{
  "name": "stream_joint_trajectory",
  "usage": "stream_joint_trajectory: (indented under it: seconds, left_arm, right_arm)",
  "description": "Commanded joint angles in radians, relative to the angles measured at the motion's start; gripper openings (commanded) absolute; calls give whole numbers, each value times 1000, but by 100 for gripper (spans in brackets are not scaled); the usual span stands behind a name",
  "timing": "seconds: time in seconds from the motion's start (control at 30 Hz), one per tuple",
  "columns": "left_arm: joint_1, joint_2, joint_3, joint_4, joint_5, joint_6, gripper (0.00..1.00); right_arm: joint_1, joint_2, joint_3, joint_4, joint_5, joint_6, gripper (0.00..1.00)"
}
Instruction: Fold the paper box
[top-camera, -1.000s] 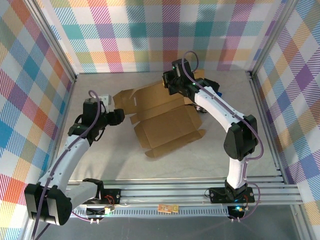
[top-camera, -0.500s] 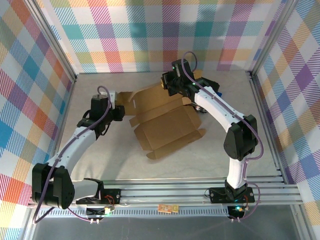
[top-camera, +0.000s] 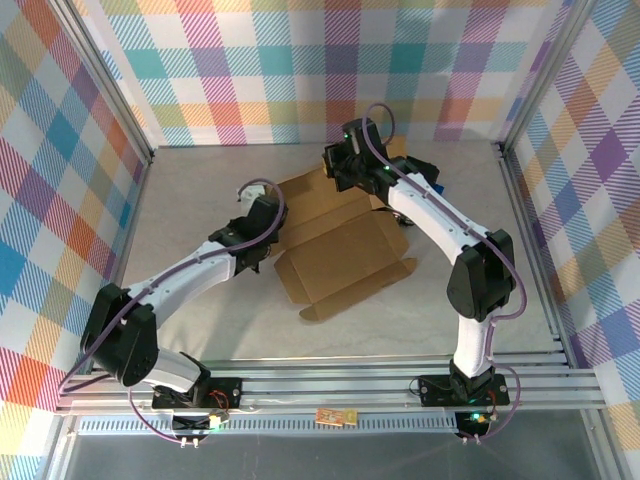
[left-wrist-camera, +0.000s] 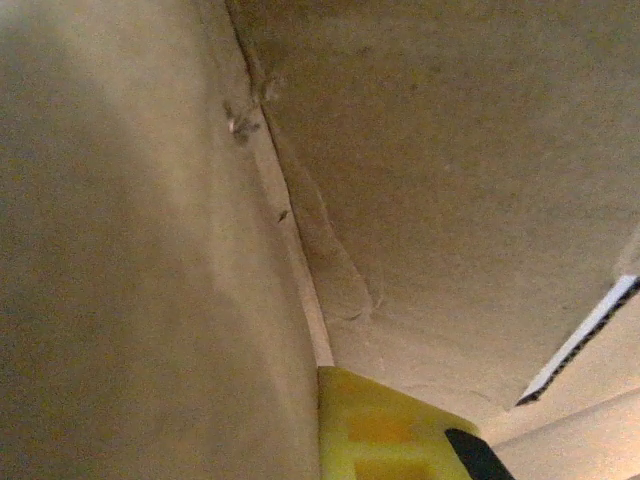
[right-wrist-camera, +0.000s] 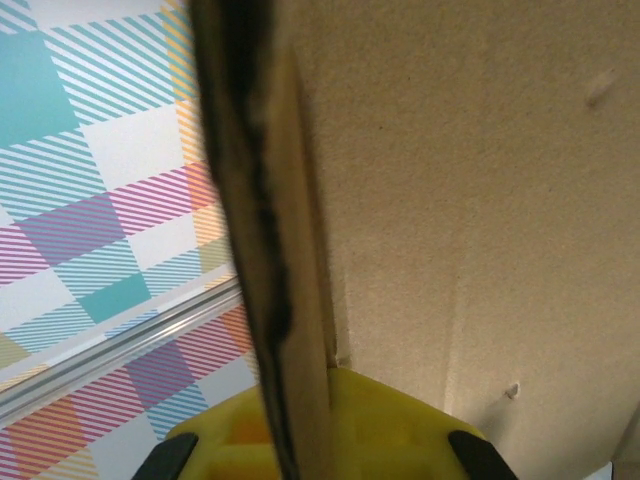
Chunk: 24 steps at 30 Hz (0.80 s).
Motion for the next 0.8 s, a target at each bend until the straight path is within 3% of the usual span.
stream_joint_trajectory:
  seconds: [0.0, 0.07, 0.1, 0.2, 0.27, 0.4, 0.53, 0.77]
  left_arm:
    - [-9, -30, 27, -58, -119, -82, 21]
    - [5, -82, 20, -41, -66, -62, 51]
    - [17, -125, 11, -31, -13, -50, 61]
    - [54, -293, -31, -34, 130, -22, 74]
    - [92, -428, -52, -100, 153, -36, 84]
    - [249, -638, -61, -307, 177, -94, 87]
    - [402, -699, -37, -467, 229, -141, 84]
    - [445, -743, 4, -604, 181, -168, 83]
  right_arm:
    - [16, 16, 34, 43, -4, 37, 0]
    - [14, 13, 29, 42, 3, 28, 0]
    - [13, 12, 25, 46, 2, 26, 0]
    - [13, 20, 18, 66, -19, 24, 0]
    - [15, 36, 31, 72, -45, 18, 0]
    - [58, 84, 79, 113, -57, 8, 0]
    - [122, 153, 141, 176, -44, 28, 0]
    - [206, 295, 320, 190, -18, 41, 0]
